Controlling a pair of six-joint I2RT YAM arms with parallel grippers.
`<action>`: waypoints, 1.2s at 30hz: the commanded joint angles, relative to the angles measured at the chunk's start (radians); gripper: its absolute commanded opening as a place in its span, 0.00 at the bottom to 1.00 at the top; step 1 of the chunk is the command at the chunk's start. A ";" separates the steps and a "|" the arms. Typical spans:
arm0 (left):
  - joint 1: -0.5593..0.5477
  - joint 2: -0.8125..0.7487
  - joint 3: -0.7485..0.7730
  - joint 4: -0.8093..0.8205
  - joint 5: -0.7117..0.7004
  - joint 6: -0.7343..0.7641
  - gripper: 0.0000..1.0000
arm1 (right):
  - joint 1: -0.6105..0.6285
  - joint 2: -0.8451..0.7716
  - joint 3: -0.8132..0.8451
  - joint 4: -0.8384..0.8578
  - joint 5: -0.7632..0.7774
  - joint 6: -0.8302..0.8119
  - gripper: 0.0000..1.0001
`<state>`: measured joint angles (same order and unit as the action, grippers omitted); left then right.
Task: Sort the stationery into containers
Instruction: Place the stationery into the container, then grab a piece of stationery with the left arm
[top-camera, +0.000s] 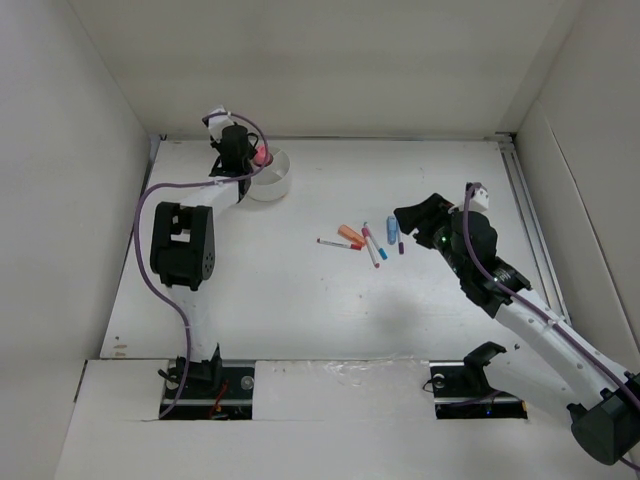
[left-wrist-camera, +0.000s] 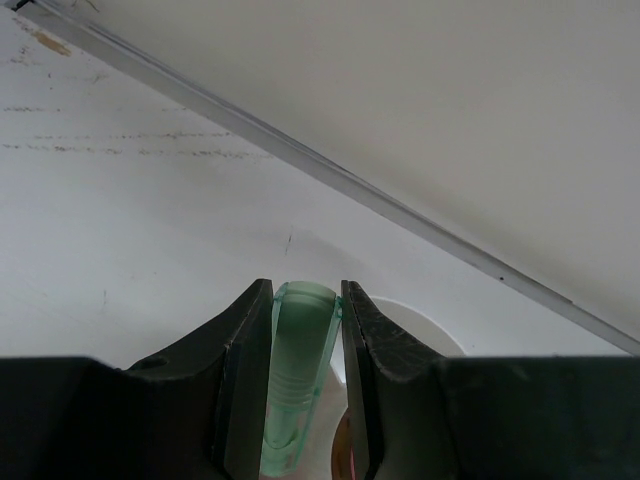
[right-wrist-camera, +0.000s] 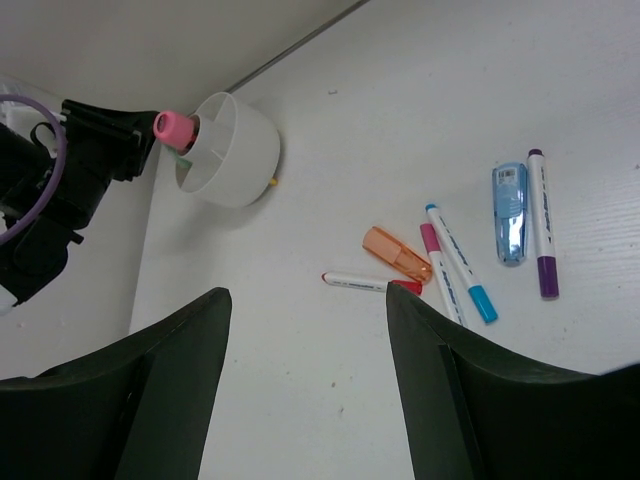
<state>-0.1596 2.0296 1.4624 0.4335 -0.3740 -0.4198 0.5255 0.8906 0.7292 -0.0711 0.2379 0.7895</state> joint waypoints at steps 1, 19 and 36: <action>0.006 -0.014 -0.016 0.065 -0.026 0.012 0.16 | 0.010 -0.004 0.015 0.059 0.021 -0.015 0.70; -0.021 -0.190 -0.074 0.080 -0.026 0.047 0.40 | 0.010 0.005 0.015 0.068 0.012 -0.015 0.70; -0.480 -0.448 -0.284 0.068 0.043 0.010 0.24 | 0.010 0.044 0.024 0.021 0.139 0.025 0.04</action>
<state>-0.5484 1.5391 1.2034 0.5400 -0.3561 -0.4072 0.5255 0.9520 0.7292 -0.0532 0.2882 0.7937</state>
